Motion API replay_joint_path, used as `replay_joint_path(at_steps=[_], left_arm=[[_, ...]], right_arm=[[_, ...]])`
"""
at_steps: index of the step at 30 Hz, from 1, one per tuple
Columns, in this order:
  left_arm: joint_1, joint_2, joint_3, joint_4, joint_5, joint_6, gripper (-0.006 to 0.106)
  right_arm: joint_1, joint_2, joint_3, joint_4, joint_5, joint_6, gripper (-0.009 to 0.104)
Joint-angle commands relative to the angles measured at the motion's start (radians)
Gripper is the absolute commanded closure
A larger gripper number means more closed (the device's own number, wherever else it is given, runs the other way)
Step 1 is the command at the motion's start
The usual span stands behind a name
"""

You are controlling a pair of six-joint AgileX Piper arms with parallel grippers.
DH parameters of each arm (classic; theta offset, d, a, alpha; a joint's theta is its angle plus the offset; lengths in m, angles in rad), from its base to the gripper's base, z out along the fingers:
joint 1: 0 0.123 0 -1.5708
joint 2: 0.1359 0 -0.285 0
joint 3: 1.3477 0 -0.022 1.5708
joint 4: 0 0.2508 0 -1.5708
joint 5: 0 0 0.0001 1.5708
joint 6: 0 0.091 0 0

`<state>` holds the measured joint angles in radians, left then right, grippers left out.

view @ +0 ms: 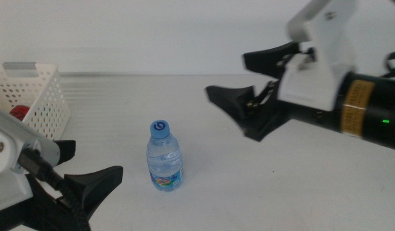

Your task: Use arms to grab the bottles and put them into the dustbin to the left of the table.

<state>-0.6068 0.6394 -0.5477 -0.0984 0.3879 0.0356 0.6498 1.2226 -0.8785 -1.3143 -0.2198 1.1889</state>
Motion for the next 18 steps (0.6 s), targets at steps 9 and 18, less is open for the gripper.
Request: replay_joint_path(at_steps=[9, 18], left_arm=[[-0.008, -0.002, -0.028, -0.003, -0.076, -0.011, 0.01], [-0.008, -0.002, -0.028, -0.003, -0.077, -0.011, 0.01]], right_arm=[[-0.008, -0.315, 0.131, 0.675, 0.303, -0.687, 0.024], [-0.097, -0.576, 0.329, 1.086, 0.279, -1.016, 0.029]])
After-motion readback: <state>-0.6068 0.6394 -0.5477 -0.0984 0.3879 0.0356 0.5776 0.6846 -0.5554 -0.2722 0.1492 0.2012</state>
